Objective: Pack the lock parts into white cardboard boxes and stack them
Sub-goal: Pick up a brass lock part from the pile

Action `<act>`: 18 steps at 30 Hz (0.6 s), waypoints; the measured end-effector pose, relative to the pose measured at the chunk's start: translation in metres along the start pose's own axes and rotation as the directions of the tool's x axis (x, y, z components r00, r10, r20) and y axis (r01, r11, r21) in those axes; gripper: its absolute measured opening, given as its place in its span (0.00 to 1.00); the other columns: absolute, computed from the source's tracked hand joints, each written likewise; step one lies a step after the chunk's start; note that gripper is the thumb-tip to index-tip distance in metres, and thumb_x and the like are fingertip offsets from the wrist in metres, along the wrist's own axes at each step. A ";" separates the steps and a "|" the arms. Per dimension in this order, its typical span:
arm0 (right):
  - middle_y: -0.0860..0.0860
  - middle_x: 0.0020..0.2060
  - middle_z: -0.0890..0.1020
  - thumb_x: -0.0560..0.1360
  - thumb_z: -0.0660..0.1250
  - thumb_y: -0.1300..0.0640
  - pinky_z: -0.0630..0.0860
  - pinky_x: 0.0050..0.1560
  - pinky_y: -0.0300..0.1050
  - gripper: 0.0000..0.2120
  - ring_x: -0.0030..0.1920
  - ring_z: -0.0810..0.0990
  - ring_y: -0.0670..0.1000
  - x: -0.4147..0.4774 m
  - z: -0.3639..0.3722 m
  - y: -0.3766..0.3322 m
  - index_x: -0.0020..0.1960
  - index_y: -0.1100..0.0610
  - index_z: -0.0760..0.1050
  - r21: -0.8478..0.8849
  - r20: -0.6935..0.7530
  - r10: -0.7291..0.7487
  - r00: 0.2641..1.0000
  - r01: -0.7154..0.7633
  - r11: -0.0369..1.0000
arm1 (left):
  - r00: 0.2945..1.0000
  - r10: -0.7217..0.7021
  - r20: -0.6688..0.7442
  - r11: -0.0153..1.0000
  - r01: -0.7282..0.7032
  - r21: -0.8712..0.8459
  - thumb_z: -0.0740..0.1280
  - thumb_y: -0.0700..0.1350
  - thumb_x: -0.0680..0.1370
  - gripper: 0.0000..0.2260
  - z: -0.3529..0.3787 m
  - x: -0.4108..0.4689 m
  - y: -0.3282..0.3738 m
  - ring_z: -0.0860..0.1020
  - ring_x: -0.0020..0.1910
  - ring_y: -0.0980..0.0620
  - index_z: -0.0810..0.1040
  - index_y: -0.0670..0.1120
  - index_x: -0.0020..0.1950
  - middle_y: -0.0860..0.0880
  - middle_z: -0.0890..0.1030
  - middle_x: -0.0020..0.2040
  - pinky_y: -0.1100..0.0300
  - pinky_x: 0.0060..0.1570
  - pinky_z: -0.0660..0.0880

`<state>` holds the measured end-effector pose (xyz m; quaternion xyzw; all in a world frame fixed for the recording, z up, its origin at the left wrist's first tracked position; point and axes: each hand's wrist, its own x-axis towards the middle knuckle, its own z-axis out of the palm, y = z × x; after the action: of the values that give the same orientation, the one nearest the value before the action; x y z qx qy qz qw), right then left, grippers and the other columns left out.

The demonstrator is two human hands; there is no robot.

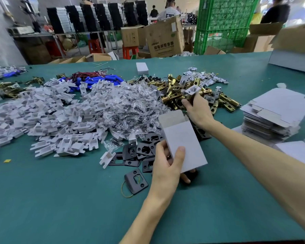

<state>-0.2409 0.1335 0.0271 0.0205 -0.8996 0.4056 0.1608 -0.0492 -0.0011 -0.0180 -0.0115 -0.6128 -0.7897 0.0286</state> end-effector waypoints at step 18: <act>0.56 0.37 0.85 0.77 0.75 0.56 0.78 0.29 0.51 0.11 0.30 0.83 0.55 -0.127 -0.156 -0.054 0.51 0.62 0.77 0.408 -0.305 -0.214 0.928 0.331 0.851 | 0.982 0.092 0.162 0.978 -0.120 0.172 0.75 0.51 0.76 0.16 -0.004 -0.009 0.006 0.84 0.48 0.52 0.80 0.44 0.59 0.47 0.87 0.53 0.58 0.32 0.78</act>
<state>-0.0691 0.2000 0.1242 0.1348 -0.7406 0.5759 0.3190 -0.0393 -0.0062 -0.0141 -0.1024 -0.6809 -0.7247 0.0245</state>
